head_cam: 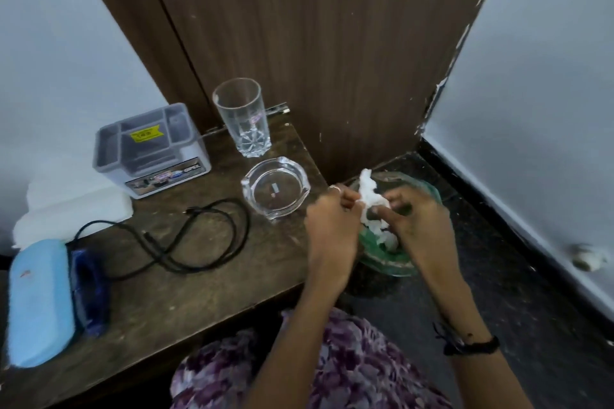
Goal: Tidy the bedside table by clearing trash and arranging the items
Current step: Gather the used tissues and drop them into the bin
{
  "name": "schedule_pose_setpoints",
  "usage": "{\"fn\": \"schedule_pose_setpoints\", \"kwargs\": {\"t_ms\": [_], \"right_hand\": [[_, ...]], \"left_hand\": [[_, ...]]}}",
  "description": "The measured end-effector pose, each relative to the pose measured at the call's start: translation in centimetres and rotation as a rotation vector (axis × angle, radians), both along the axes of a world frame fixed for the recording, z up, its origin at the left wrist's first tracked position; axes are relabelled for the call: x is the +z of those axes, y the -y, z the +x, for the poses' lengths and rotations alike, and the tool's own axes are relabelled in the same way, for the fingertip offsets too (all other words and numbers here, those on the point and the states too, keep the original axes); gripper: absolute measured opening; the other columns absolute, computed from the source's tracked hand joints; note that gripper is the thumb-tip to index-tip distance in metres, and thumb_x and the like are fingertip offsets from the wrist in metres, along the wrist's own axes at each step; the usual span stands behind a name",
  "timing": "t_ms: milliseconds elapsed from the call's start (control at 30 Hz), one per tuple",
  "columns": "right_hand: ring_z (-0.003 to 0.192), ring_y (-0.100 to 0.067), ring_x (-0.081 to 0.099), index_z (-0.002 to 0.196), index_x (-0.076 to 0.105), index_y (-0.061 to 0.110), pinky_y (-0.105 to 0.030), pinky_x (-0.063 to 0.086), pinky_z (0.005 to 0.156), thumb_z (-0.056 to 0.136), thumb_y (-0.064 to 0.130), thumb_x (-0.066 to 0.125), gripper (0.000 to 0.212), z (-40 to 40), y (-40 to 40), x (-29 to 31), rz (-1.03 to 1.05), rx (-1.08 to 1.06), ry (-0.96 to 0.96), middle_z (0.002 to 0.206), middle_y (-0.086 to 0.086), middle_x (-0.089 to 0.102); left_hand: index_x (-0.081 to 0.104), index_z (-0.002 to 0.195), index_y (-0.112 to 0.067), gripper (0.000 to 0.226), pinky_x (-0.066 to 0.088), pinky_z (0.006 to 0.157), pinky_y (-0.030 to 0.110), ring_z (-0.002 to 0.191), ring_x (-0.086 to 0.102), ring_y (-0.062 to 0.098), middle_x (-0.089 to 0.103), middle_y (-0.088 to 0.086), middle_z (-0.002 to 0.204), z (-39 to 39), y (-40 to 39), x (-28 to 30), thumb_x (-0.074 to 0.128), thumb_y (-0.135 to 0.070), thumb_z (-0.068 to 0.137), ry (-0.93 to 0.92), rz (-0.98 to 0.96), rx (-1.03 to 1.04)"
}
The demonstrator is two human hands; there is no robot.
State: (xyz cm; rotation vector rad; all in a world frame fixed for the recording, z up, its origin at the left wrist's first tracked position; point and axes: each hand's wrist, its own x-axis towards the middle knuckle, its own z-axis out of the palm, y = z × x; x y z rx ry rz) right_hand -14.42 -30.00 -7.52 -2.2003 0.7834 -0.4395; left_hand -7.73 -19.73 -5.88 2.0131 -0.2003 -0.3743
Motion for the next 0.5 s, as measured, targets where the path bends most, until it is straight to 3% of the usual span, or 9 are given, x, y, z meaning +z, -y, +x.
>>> {"fn": "schedule_pose_setpoints", "kwargs": {"t_ms": [233, 333, 433, 500], "right_hand": [[0.071, -0.016, 0.059, 0.089, 0.069, 0.016, -0.028, 0.042, 0.061, 0.077, 0.024, 0.074, 0.015, 0.0, 7.9, -6.3, 0.072, -0.11, -0.07, 0.073, 0.003, 0.062], [0.073, -0.02, 0.061, 0.089, 0.066, 0.011, -0.025, 0.04, 0.057, 0.08, 0.026, 0.071, 0.018, 1.2, 10.2, -9.2, 0.112, -0.103, -0.176, 0.075, -0.002, 0.063], [0.097, -0.032, 0.062, 0.115, 0.056, 0.011, -0.031, 0.044, 0.074, 0.085, 0.029, 0.065, 0.037, 1.9, 11.8, -11.5, 0.166, -0.052, -0.377, 0.101, -0.01, 0.064], [0.106, -0.033, 0.059, 0.125, 0.049, 0.011, -0.037, 0.047, 0.084, 0.086, 0.029, 0.063, 0.046, 1.9, 12.6, -11.9, 0.198, -0.066, -0.417, 0.118, -0.014, 0.061]], "left_hand": [[0.066, 0.094, -0.007, 0.012, 0.057, 0.077, 0.039, 0.083, 0.068, 0.023, 0.07, 0.012, 0.095, -0.3, 9.2, -4.8, 0.058, -0.007, 0.086, -0.115, 0.002, -0.012], [0.062, 0.107, -0.006, 0.019, 0.051, 0.081, 0.027, 0.098, 0.064, 0.023, 0.067, 0.014, 0.108, 0.4, 11.6, -7.0, 0.054, -0.011, 0.091, -0.088, 0.145, -0.131], [0.049, 0.124, -0.008, 0.032, 0.045, 0.091, 0.036, 0.115, 0.054, 0.029, 0.058, 0.015, 0.123, 0.7, 12.7, -8.8, 0.051, -0.014, 0.093, -0.072, 0.376, -0.303], [0.048, 0.126, -0.01, 0.034, 0.046, 0.093, 0.038, 0.115, 0.053, 0.029, 0.057, 0.015, 0.124, 0.8, 12.8, -9.5, 0.05, -0.008, 0.092, -0.06, 0.418, -0.324]]}}
